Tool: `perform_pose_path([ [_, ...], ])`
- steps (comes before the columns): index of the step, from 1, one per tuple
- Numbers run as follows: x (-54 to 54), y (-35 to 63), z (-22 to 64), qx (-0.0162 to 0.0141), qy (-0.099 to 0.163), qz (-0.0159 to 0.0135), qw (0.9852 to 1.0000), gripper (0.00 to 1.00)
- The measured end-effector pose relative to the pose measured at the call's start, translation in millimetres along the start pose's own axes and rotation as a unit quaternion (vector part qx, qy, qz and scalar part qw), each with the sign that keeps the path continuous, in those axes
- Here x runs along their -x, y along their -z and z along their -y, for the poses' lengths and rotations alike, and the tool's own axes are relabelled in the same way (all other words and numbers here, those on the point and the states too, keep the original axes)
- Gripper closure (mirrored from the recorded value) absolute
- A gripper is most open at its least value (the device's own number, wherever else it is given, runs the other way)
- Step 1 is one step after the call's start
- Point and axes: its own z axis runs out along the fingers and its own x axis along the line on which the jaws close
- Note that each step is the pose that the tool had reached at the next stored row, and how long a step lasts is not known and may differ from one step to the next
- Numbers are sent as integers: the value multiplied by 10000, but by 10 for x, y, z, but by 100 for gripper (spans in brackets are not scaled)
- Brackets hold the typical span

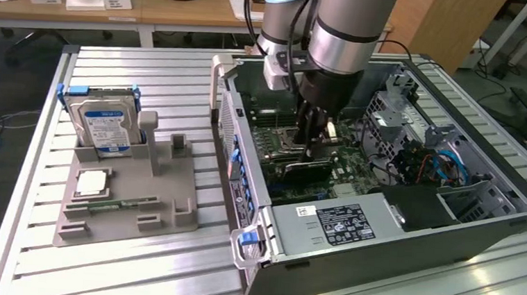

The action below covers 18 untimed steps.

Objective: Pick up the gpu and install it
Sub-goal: 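Insert the gpu into the slot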

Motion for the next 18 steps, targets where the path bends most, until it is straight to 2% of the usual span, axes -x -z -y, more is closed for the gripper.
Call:
perform_pose_path([
  [9, 4, 192, 3, 0, 0, 0, 10000, 55],
  [18, 4, 199, 4, -1, 0, 0, 10000, 55],
])
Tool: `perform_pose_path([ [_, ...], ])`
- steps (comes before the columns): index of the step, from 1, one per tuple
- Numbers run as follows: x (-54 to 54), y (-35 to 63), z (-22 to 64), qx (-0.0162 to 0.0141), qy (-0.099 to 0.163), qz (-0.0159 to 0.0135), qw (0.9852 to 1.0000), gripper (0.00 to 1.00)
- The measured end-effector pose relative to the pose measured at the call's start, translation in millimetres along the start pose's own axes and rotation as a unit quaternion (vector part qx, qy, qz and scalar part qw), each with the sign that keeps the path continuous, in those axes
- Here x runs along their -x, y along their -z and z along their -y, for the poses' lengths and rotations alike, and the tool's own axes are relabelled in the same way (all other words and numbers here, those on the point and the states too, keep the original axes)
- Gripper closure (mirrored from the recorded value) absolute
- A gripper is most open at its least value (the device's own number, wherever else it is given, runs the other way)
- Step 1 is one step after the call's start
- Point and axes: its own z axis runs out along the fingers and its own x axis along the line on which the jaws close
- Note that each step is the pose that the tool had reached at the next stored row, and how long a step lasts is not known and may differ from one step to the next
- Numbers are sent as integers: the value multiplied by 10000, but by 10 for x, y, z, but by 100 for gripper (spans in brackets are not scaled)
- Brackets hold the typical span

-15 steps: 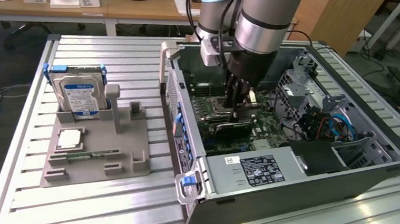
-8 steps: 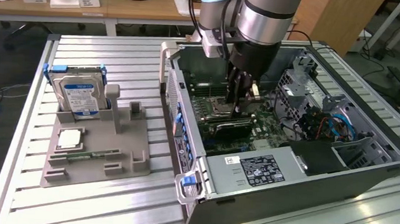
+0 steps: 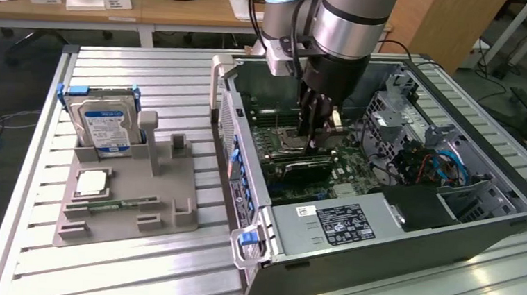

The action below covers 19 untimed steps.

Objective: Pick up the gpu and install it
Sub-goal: 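Insert the gpu into the slot, then press down on the gpu until it lock into place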

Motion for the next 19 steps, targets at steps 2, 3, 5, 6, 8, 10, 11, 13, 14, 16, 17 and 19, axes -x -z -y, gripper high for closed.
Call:
perform_pose_path([
  [2, 0, 0, 0, 0, 0, 0, 10000, 55],
  [3, 0, 0, 0, 0, 0, 0, 10000, 55],
  [5, 0, 11, 0, 1, 0, -2, 10000, 55],
  [6, 0, 23, 0, 1, 0, -2, 10000, 55],
  [8, 1, 45, 0, 0, 0, 0, 10000, 55],
  [10, 1, 45, 1, 0, 0, 0, 10000, 55],
  [11, 1, 45, 1, 0, 0, 0, 10000, 55],
  [13, 1, 45, 1, 0, 0, 0, 10000, 55],
  [14, 1, 45, 1, 0, 0, 0, 10000, 55],
  [16, 1, 45, 1, 0, 0, 0, 10000, 55],
  [17, 1, 45, 1, 0, 0, 0, 10000, 55],
  [19, 1, 45, 1, 0, 0, 0, 10000, 55],
])
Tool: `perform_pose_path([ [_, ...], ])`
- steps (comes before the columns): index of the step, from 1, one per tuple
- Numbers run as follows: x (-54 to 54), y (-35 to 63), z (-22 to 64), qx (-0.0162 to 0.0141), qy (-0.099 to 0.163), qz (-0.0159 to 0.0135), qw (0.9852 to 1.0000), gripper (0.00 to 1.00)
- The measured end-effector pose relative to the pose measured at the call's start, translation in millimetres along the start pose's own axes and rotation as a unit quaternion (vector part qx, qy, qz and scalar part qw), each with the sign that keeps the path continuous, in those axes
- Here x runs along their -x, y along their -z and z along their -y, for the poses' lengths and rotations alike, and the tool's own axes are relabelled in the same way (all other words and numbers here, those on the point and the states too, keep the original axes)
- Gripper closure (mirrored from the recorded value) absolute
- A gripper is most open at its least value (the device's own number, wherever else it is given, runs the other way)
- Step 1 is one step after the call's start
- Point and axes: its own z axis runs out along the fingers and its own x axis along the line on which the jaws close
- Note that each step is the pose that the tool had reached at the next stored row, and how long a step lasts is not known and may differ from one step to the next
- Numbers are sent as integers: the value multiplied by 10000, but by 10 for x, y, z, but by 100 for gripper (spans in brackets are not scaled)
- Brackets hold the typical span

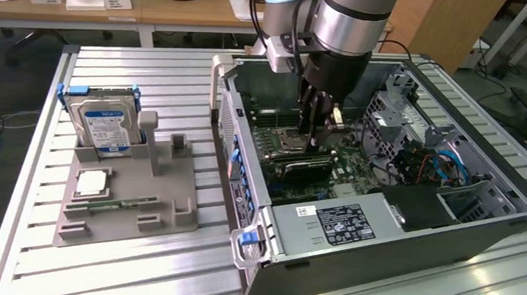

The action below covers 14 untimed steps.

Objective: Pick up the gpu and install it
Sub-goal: 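Press down on the gpu until it lock into place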

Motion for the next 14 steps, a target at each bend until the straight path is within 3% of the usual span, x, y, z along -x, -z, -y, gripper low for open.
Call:
perform_pose_path([
  [4, 0, 0, 0, 0, 0, 0, 10000, 56],
  [6, 0, 0, 0, 0, 0, 0, 10000, 68],
  [8, 0, 0, 0, 0, 0, 0, 10000, 68],
  [11, 0, 0, 0, 0, 0, 0, 10000, 86],
  [14, 0, 0, 0, 0, 0, 0, 10000, 89],
])
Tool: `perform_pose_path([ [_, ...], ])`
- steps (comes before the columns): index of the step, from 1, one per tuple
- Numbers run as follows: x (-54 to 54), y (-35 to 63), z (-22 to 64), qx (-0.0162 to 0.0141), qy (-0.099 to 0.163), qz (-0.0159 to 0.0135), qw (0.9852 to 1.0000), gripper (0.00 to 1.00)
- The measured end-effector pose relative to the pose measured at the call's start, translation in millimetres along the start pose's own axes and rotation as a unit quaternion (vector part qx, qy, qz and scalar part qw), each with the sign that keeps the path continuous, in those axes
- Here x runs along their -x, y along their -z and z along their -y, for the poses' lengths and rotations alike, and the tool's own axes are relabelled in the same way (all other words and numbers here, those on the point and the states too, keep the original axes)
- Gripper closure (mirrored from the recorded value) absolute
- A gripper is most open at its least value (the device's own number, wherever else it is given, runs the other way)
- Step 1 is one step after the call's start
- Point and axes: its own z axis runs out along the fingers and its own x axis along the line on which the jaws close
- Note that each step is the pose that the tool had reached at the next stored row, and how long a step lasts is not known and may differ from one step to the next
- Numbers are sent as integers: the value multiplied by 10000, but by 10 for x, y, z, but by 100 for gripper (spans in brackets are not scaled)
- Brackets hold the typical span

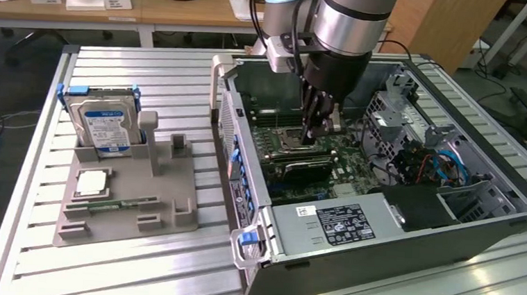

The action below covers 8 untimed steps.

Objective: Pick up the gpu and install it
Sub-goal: 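Press down on the gpu until it lock into place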

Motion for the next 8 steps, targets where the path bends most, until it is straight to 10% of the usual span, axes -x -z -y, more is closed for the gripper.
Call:
perform_pose_path([
  [8, 0, -19, 0, 0, 0, 3, 10000, 89],
])
